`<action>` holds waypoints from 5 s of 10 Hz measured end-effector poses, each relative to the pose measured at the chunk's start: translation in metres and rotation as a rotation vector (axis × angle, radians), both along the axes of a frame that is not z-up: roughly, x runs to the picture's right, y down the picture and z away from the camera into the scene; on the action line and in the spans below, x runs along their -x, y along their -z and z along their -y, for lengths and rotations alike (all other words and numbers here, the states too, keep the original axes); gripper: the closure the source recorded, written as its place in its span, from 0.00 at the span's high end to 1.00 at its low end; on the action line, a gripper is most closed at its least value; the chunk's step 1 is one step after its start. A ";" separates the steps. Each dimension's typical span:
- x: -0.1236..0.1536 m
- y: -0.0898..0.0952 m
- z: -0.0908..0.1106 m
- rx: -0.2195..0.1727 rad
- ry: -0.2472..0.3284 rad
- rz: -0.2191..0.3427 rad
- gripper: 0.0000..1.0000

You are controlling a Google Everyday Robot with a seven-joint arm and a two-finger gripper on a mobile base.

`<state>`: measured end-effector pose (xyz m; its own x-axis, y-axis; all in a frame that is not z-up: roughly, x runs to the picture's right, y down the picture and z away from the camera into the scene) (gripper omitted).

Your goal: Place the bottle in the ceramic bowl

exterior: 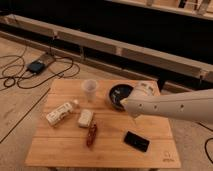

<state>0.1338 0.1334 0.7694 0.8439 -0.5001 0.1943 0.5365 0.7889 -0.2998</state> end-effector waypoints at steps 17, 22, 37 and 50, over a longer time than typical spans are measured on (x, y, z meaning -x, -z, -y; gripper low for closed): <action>0.000 -0.001 -0.001 0.002 0.000 0.000 0.80; 0.000 0.000 0.000 0.000 0.000 0.000 0.80; 0.181 0.037 -0.009 -0.020 0.229 0.189 0.80; 0.420 0.061 0.005 0.011 0.501 0.395 0.80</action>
